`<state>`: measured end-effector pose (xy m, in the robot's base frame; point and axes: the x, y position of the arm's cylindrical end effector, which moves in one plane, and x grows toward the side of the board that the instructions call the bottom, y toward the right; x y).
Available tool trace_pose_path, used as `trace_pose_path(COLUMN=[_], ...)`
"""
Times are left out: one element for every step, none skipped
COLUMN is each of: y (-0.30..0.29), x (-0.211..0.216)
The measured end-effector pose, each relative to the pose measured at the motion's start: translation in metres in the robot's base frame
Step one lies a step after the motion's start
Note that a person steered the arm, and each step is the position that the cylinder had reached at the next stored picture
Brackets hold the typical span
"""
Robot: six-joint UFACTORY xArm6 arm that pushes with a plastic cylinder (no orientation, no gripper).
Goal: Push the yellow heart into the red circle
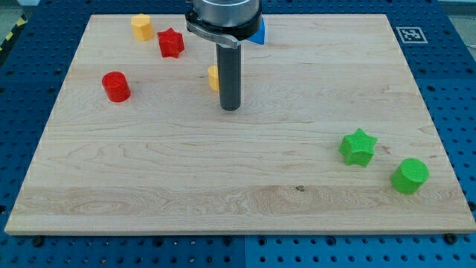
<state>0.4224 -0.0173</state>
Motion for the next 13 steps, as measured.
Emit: trace_pose_path(y=[0.000, 0.000, 0.035, 0.045, 0.045, 0.016, -0.001, -0.001, -0.002, -0.002, -0.004, -0.025, -0.046], x=[-0.036, -0.044, -0.044, -0.058, -0.059, -0.061, -0.061, -0.075, -0.096, -0.096, -0.094, -0.085, -0.073])
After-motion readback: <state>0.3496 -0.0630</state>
